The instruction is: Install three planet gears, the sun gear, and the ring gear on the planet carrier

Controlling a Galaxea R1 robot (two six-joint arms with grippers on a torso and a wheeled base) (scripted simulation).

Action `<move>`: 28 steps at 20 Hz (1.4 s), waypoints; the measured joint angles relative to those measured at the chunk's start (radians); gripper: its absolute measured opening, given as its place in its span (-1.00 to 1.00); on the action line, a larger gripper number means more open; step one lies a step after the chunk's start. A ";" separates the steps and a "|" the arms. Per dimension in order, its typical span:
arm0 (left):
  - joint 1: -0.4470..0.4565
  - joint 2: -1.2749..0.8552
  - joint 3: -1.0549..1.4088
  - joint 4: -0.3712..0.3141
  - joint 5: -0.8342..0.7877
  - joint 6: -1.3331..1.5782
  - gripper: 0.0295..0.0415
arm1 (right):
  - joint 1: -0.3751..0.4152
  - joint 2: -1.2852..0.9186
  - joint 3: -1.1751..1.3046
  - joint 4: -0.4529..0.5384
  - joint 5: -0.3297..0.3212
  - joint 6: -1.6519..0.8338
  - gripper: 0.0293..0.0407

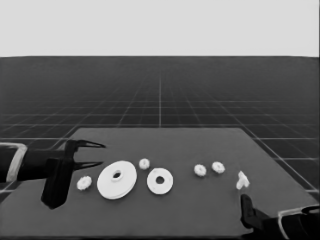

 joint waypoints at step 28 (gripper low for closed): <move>0.557 0.451 -1.072 -0.052 0.600 -1.096 -0.72 | -0.006 0.000 -0.003 0.000 0.000 0.000 0.61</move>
